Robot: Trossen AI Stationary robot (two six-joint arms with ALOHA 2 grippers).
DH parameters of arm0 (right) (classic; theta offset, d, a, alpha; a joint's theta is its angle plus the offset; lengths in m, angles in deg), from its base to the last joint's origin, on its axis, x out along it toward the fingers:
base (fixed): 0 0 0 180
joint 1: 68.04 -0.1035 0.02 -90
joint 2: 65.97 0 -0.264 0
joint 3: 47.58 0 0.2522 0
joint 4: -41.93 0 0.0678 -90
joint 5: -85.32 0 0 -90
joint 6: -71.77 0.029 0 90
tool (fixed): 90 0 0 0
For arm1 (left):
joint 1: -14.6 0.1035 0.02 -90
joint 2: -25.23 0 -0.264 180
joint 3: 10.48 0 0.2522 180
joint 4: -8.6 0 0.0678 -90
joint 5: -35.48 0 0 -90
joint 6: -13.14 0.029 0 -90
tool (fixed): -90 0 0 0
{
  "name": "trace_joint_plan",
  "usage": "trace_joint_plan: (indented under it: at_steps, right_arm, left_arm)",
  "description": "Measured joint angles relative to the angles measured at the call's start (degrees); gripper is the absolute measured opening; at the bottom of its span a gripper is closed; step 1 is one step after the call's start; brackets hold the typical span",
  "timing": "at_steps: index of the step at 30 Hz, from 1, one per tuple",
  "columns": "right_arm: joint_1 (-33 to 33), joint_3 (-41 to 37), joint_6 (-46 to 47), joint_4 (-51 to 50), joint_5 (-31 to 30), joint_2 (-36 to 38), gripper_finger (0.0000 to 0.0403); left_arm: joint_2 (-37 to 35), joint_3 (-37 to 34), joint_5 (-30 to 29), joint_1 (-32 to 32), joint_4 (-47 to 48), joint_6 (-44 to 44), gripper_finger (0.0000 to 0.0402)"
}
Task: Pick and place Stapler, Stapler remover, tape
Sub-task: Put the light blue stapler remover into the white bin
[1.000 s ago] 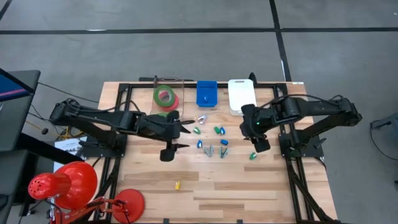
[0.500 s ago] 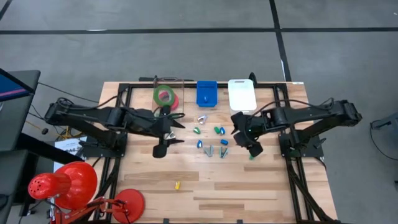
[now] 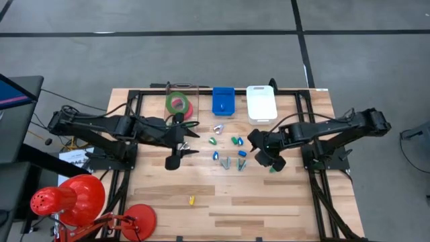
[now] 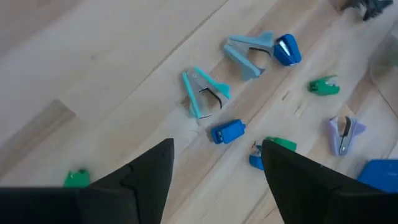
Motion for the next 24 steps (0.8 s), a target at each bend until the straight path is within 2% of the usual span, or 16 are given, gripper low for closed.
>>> trace_joint_plan:
  at_steps: [7,17,24]
  right_arm:
    - [0.00,-3.02,-1.78,4.85,0.52,0.00,0.0234]
    - [0.00,-3.07,-1.73,8.58,0.85,-0.10,0.0234]
    - [0.01,0.74,-1.67,8.14,0.85,-7.55,0.0234]
  left_arm:
    - [0.00,0.00,0.00,0.00,-0.01,0.00,0.0245]
    - [0.00,0.00,0.00,0.00,-0.01,-0.01,0.0245]
    - [0.00,0.00,0.00,0.00,0.00,-0.17,0.0245]
